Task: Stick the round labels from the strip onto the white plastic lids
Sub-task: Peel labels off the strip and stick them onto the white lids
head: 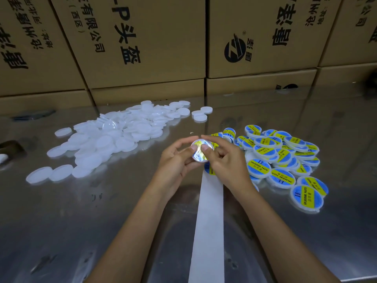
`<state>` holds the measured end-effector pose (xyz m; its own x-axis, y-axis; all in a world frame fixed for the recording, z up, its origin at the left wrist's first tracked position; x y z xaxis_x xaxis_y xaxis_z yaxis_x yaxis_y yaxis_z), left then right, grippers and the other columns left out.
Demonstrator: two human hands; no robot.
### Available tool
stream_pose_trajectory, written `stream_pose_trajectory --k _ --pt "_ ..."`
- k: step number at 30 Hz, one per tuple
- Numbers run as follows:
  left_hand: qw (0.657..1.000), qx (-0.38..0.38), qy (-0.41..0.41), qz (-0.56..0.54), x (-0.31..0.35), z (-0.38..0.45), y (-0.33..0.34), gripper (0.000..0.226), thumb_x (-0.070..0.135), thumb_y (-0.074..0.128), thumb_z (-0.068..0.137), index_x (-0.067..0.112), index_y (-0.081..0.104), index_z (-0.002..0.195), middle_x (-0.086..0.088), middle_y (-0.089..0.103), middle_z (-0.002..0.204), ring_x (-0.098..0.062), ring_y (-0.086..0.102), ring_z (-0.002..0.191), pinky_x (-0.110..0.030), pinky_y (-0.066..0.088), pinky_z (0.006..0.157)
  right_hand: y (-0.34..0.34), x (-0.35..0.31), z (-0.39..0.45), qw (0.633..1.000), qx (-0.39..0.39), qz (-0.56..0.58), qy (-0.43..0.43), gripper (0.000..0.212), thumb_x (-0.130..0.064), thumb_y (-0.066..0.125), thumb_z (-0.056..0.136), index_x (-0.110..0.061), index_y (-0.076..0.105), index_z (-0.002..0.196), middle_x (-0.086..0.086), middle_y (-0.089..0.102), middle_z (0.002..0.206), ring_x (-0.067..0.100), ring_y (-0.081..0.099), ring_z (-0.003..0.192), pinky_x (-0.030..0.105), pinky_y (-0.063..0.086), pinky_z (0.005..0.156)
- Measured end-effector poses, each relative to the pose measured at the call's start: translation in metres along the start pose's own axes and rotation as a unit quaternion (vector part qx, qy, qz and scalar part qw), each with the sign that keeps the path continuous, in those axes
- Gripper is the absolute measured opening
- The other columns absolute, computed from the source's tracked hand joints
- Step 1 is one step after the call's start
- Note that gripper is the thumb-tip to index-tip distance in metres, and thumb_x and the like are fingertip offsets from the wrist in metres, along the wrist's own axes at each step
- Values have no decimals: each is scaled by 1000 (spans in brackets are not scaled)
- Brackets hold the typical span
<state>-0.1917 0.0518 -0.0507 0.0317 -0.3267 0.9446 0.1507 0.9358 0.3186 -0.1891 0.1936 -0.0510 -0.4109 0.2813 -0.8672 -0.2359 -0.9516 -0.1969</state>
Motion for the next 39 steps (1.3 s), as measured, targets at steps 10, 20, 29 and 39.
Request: stream_pose_trajectory --k 10,20,29,39 --pt "998 -27 -38 32 -4 0 2 54 -7 50 93 20 53 140 -11 73 119 -32 71 108 -42 58 93 -46 12 9 972 190 -122 68 40 -15 43 101 -29 58 135 5 64 86 27 57 78 36 46 72" --pt "996 21 -47 73 -11 5 -6 35 2 54 96 18 62 126 -9 76 109 -31 74 98 -40 60 88 -86 26 11 892 235 -345 171 52 -18 42 97 -15 39 148 17 70 94 38 58 97 41 21 97" --pt "964 176 54 195 -20 40 -20 23 -2 49 98 11 64 110 -9 68 104 -15 64 80 -29 58 73 -15 1 0 938 0 -345 -34 25 -12 53 88 -14 70 105 6 68 100 30 54 103 40 38 86" --pt "790 80 82 603 -19 198 -17 40 3 49 93 2 58 132 -20 59 133 -37 53 126 -43 41 105 10 12 12 898 -105 -425 -53 26 -25 44 94 -21 66 107 -2 60 112 22 46 113 38 31 95"
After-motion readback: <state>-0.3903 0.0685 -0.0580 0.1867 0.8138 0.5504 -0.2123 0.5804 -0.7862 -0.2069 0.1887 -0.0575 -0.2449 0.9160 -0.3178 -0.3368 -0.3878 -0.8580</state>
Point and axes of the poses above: each hand's wrist, its own z-axis towards the middle knuckle, its own y-axis out of the palm, x = y × z, the point moved 4 cm from there along z, towards the middle knuckle
